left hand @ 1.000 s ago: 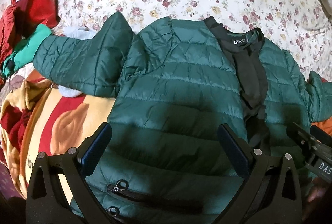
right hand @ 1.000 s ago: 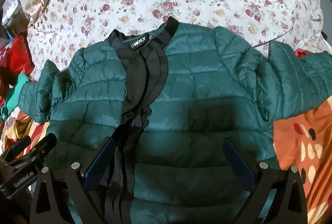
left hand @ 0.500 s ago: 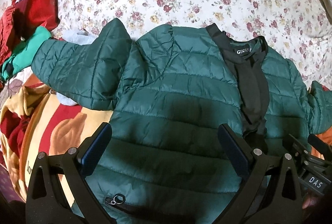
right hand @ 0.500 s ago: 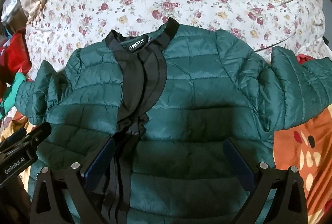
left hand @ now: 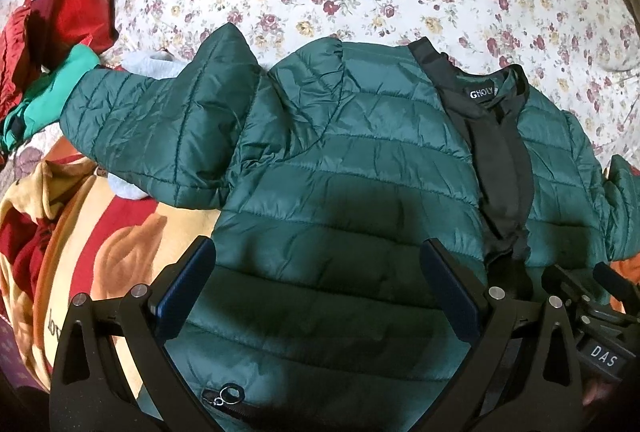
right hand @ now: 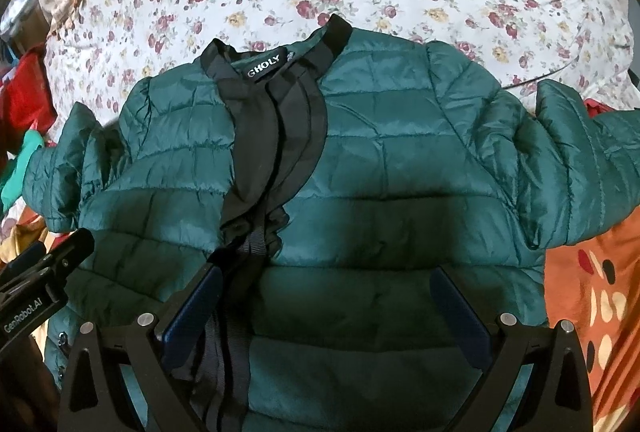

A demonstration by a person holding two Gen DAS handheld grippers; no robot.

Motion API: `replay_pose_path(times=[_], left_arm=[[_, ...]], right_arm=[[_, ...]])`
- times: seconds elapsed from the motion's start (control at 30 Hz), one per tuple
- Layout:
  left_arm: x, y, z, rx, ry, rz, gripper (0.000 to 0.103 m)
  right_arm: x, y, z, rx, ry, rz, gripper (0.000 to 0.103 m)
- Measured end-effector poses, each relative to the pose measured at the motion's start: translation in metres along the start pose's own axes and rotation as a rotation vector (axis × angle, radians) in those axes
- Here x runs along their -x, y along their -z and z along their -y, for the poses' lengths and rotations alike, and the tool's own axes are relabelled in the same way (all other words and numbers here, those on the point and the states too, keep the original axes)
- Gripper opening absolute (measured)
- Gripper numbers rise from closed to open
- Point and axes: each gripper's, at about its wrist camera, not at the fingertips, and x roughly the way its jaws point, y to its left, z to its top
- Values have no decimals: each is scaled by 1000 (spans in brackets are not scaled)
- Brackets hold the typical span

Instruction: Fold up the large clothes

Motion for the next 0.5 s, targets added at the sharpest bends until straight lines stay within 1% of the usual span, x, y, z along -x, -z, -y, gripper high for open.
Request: replay_pose_path(times=[0.27,0.5], left_arm=[[-1,0,-6,3,-15,4,102],[5,-3,-16,23,-2,13,102]], right_arm=[[-9,1,-7,9,-2,-20,103],[-11,1,-10,17,-1,-22,103]])
